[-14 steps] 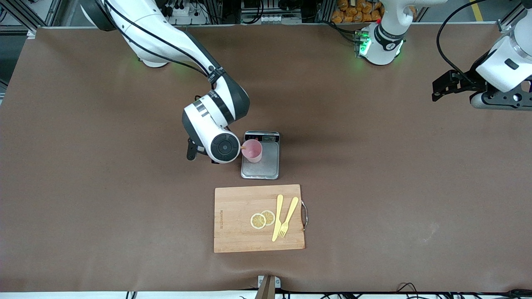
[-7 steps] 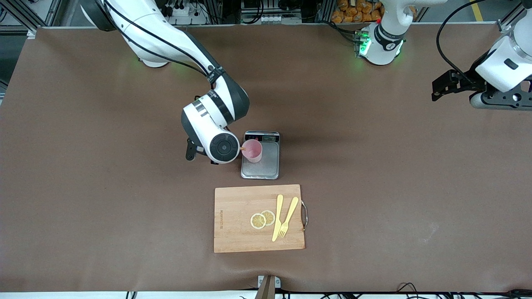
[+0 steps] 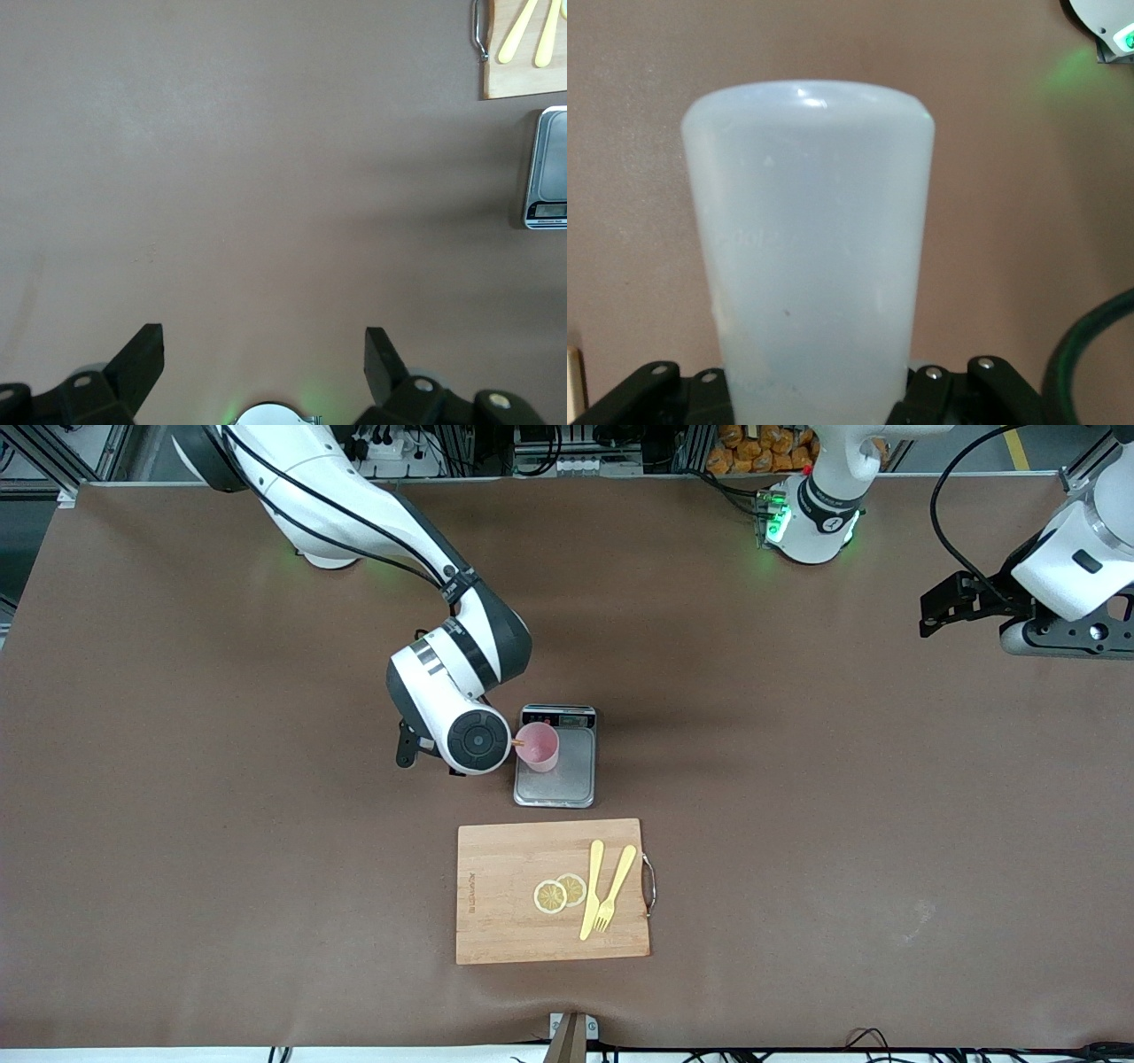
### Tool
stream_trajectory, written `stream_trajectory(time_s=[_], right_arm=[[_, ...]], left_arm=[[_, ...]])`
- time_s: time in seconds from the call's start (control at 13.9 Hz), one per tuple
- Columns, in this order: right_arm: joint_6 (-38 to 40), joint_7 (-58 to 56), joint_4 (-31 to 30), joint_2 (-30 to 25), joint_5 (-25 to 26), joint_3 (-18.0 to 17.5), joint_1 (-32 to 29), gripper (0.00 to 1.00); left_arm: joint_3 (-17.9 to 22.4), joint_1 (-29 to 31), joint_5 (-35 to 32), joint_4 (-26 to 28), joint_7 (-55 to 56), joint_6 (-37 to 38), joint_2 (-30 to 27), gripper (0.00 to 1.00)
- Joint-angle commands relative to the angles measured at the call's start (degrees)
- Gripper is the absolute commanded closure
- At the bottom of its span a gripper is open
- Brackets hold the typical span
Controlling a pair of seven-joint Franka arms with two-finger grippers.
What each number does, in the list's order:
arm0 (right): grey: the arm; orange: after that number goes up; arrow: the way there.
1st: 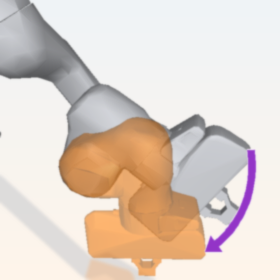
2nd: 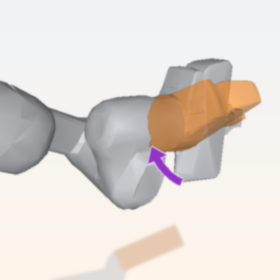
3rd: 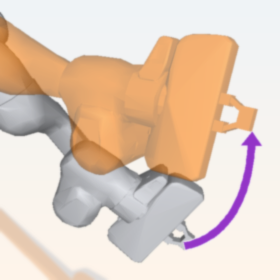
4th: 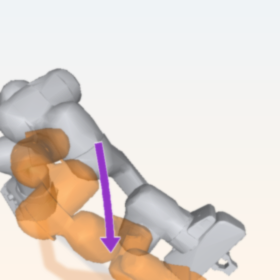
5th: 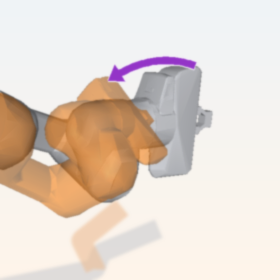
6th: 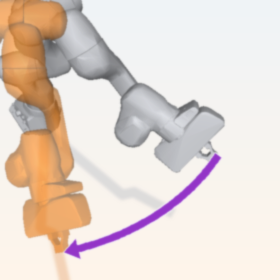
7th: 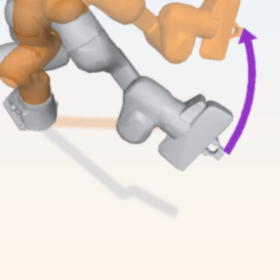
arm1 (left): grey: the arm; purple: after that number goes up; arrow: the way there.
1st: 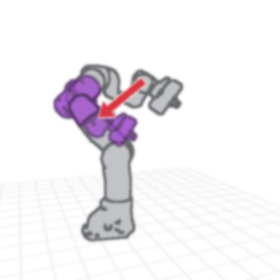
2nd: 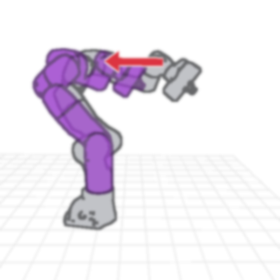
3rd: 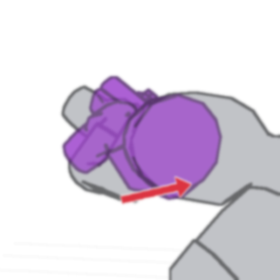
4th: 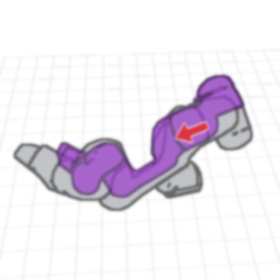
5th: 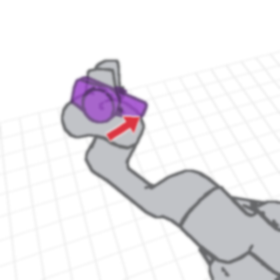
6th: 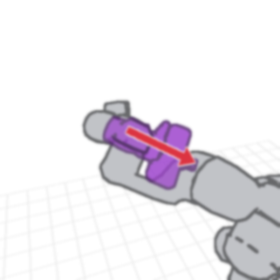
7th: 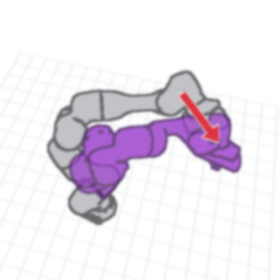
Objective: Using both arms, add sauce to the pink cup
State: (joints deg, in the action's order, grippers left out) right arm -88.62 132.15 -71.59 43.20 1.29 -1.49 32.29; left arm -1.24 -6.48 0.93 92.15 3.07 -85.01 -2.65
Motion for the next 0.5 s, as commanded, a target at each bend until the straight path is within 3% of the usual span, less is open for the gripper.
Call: stream_trajectory(time_s=[0.0,0.22,0.43], right_arm=[[1.5,-0.6,1.8,-0.8,-1.5,-1.4,-4.1,1.0],[1.6,-4.6,1.8,-2.6,-7.1,-1.7,-7.8,1.0],[1.7,-12.3,1.5,-5.1,-16.2,-1.7,-14.1,1.0]], left_arm=[[-0.3,0.3,0.4,-0.8,-1.4,1.3,-0.2,0.0],[-0.3,0.3,0.4,-0.7,-1.4,1.3,-0.2,0.0],[-0.3,0.3,0.4,-0.7,-1.3,1.3,-0.2,0.0]])
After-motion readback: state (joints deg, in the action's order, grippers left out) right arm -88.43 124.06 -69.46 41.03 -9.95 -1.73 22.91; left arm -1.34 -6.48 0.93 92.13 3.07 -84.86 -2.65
